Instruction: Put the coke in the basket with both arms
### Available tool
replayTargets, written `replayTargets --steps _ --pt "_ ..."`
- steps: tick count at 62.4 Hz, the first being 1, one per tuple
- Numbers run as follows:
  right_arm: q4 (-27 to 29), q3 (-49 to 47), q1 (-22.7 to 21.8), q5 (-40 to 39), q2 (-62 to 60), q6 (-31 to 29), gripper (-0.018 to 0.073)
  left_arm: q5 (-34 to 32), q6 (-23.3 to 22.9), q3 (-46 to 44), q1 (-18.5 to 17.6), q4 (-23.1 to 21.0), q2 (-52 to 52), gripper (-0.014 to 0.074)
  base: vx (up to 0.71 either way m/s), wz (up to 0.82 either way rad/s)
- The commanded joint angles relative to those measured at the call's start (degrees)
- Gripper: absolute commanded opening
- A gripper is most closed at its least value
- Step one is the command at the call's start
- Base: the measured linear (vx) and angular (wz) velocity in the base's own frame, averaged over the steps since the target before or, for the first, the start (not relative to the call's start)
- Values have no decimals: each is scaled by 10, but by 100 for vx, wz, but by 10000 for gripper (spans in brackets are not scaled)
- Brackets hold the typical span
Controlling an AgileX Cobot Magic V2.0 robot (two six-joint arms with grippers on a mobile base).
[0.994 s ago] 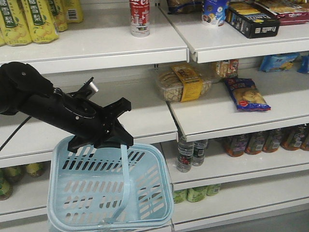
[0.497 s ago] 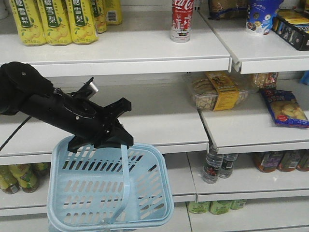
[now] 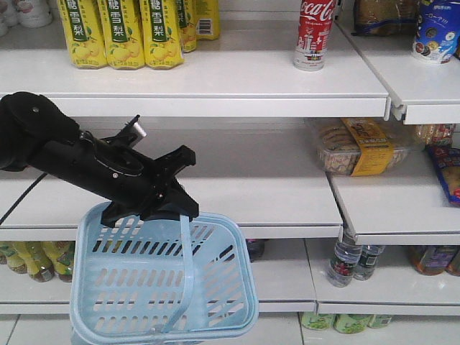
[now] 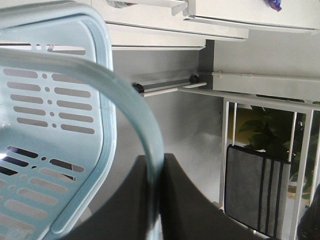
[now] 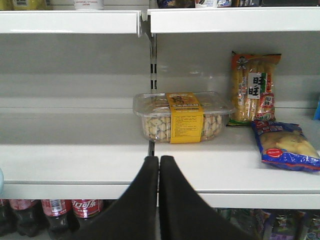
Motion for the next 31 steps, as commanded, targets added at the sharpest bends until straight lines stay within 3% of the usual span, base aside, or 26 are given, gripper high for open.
replayTargets --steps 1,31 --pt "-4 11 -4 -43 -6 2 -10 0 0 -16 -3 -39 -27 -5 3 11" --pt "-4 11 -4 -43 -6 2 -10 0 0 -16 -3 -39 -27 -5 1 5"
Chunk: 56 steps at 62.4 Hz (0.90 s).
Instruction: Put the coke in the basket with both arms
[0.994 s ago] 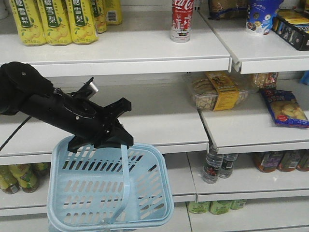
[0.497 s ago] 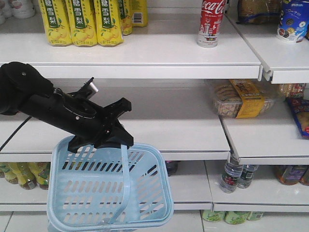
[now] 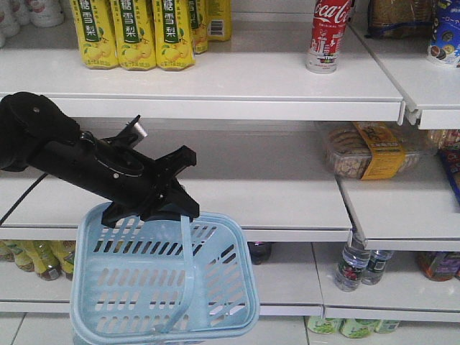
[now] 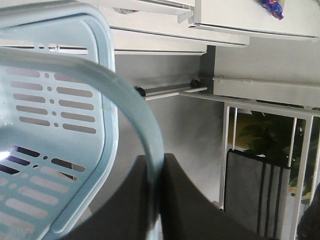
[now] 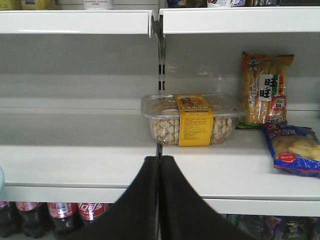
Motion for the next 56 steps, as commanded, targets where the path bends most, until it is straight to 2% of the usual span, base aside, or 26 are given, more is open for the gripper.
replayTargets --steps 1,35,49,56 --pt "-4 11 -4 -43 -6 2 -10 0 0 -16 -3 -38 -27 -5 0 0" --pt "-4 11 -4 -43 -6 2 -10 0 0 -16 -3 -38 -27 -5 0 0" --pt "-9 9 -4 -78 -6 -1 -10 0 0 -16 -3 -38 -27 -5 0 0" --pt "-8 -4 -4 -68 -3 -1 -10 0 0 -16 -3 -38 -27 -5 0 0"
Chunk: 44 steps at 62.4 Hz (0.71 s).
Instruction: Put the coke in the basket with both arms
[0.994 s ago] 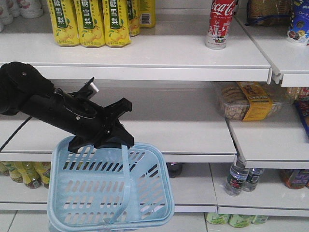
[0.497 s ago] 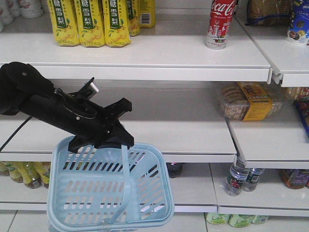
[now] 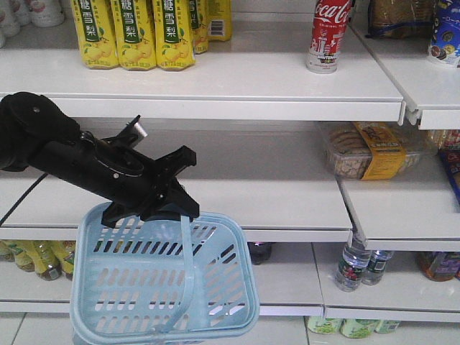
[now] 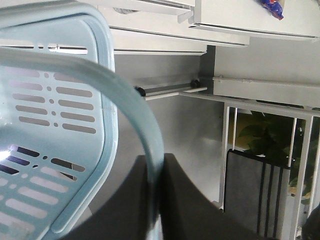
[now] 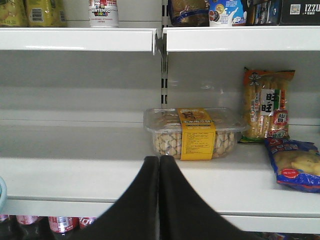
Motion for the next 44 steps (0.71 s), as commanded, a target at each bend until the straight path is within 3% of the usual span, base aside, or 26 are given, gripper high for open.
replayTargets --steps 1,44 --pt "-6 -7 -4 -34 0 -1 -10 0 0 -16 -3 -38 -27 -5 0 0" --pt "-6 -303 -4 -29 344 -3 -10 0 0 -16 -3 -38 -27 -5 0 0"
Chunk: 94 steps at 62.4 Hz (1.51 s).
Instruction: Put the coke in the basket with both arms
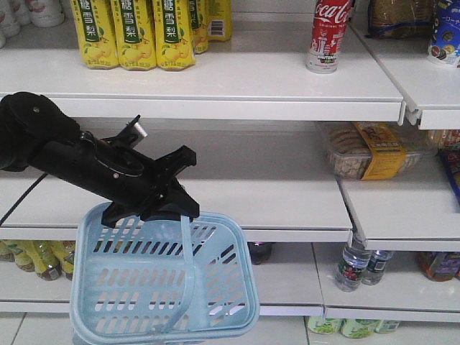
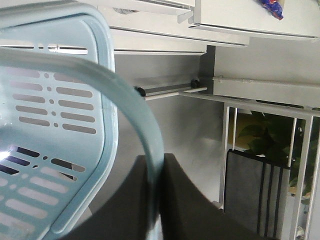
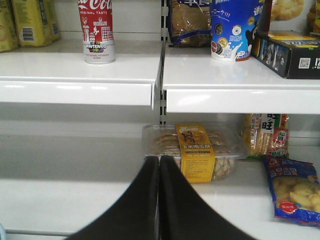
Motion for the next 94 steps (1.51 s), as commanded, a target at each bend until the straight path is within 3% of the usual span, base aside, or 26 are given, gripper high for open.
replayTargets --steps 1,22,48,56,83,94 --pt "-5 -56 -4 -43 49 -2 -10 0 0 -16 -3 -38 -27 -5 0 0" --pt "12 -82 -4 -65 139 8 -10 0 0 -16 -3 -39 -27 -5 0 0" --pt "26 -82 -4 -74 143 9 19 0 0 -16 -3 -39 -27 -5 0 0" --pt "26 -82 -4 -85 143 9 94 0 0 -16 -3 -39 -27 -5 0 0" --pt "21 -82 -4 -98 143 6 507 0 0 -16 -3 -39 -27 -5 0 0" --pt "22 -82 -4 -102 143 6 553 0 0 -16 -3 -39 -27 -5 0 0"
